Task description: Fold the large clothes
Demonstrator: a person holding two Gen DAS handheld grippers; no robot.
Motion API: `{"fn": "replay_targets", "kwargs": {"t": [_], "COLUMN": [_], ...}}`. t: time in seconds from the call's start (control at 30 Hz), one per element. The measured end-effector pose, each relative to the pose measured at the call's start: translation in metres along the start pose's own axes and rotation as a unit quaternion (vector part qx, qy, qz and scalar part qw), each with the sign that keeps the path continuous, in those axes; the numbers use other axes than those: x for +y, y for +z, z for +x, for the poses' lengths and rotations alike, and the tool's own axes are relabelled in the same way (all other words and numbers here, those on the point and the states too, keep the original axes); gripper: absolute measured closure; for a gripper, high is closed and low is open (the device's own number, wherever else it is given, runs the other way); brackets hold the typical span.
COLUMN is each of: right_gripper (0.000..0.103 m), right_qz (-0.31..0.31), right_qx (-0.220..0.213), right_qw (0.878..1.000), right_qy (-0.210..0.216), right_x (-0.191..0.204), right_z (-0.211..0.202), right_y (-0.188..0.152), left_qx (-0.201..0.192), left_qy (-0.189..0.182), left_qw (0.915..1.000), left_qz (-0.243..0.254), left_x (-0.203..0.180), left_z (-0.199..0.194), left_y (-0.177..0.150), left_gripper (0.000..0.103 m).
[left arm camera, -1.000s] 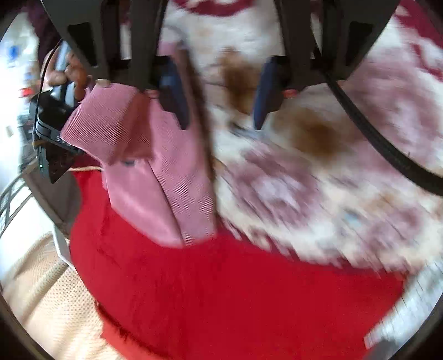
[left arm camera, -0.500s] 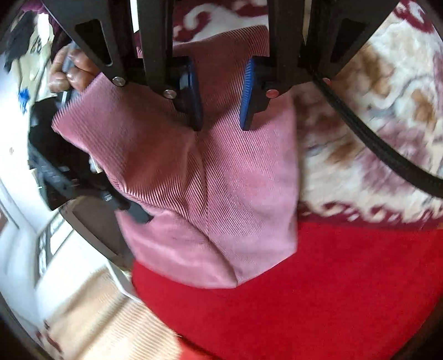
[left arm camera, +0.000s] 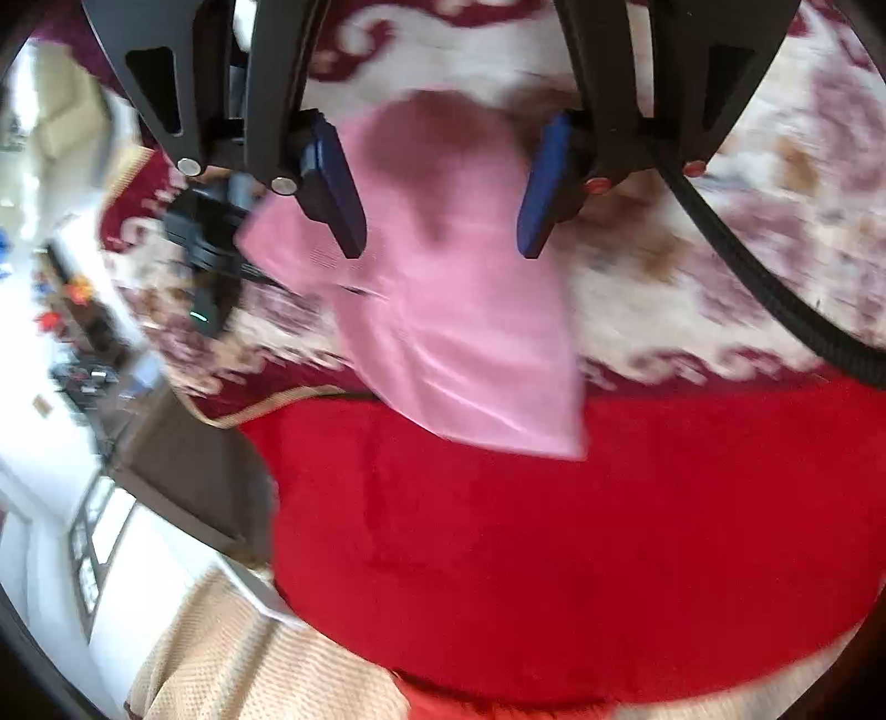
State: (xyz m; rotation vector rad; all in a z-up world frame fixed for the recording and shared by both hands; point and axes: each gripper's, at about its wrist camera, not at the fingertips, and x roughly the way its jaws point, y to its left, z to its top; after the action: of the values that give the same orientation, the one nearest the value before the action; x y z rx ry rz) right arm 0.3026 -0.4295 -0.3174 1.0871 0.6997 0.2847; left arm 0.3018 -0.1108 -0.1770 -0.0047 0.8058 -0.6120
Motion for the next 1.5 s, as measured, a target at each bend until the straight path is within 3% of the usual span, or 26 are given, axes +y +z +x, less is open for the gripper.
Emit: {"fn": "replay_targets", "kwargs": {"t": [0.07,0.13,0.2,0.3,0.4,0.5,0.67,0.73,0.8,0.83,0.87,0.93,1.03,1.17,1.27,1.33,1.5], "right_gripper": [0.088,0.085,0.081,0.076,0.076,0.076,0.076,0.076,0.082,0.099,0.1,0.102,0.102,0.102,0.102,0.102,0.102], "right_qz": [0.001,0.001,0.0,-0.011,-0.072,-0.148,-0.221,-0.226,-0.199,-0.183,-0.168,-0.143,-0.175,-0.205,-0.2,-0.19,-0.184], "right_qx": [-0.002,-0.002,0.003,0.004,-0.039,-0.064,-0.023,0.01,0.049,0.064,0.068,0.059,0.057,0.048,0.046,0.05,0.054], "right_qw": [1.0,1.0,1.0,0.999,0.992,0.984,0.975,0.973,0.972,0.972,0.974,0.982,0.975,0.966,0.968,0.97,0.969], "right_qy": [0.003,-0.002,-0.013,-0.052,-0.099,-0.07,-0.029,-0.051,-0.113,-0.131,-0.136,-0.104,-0.123,-0.149,-0.145,-0.146,-0.156], "right_x": [-0.002,-0.001,0.008,0.021,0.052,0.093,0.13,0.124,0.097,0.084,0.071,0.055,0.06,0.063,0.063,0.061,0.059], "right_z": [0.001,0.0,-0.003,-0.03,-0.067,-0.094,-0.085,-0.067,-0.044,-0.037,-0.035,-0.044,-0.047,-0.047,-0.043,-0.046,-0.043], "right_y": [-0.002,-0.004,-0.004,-0.001,-0.002,-0.015,-0.046,-0.054,-0.057,-0.057,-0.057,-0.058,-0.067,-0.081,-0.084,-0.09,-0.091], "left_qx": [0.037,0.086,0.078,0.084,0.082,0.078,0.075,0.076,0.08,0.085,0.086,0.085,0.083,0.036,0.056,0.065,0.083], "left_qy": [0.038,0.036,0.059,0.049,0.055,0.065,0.075,0.074,0.061,0.052,0.038,0.023,0.011,0.058,0.081,0.093,0.088], "left_qw": [0.9985,0.995,0.9938,0.9948,0.9944,0.9942,0.9936,0.9936,0.9944,0.9946,0.9954,0.9961,0.9963,0.9976,0.9949,0.9931,0.9926], "left_qz": [0.008,0.035,0.052,0.028,0.037,0.034,0.039,0.037,0.029,0.028,0.02,0.003,-0.018,0.011,0.022,0.03,0.009], "left_x": [0.002,-0.004,-0.013,-0.012,-0.018,-0.023,-0.02,-0.019,-0.016,-0.015,-0.013,-0.009,-0.005,-0.013,-0.015,-0.017,-0.014], "left_z": [0.017,0.047,0.056,0.054,0.057,0.055,0.06,0.06,0.059,0.058,0.057,0.055,0.046,0.025,0.039,0.051,0.059], "left_y": [-0.008,-0.022,-0.037,-0.032,-0.029,-0.03,-0.032,-0.032,-0.034,-0.035,-0.037,-0.037,-0.034,-0.03,-0.033,-0.038,-0.039], "left_gripper": [0.044,0.044,0.043,0.043,0.043,0.043,0.043,0.043,0.042,0.04,0.04,0.037,0.037,0.037,0.033,0.024,0.024]}}
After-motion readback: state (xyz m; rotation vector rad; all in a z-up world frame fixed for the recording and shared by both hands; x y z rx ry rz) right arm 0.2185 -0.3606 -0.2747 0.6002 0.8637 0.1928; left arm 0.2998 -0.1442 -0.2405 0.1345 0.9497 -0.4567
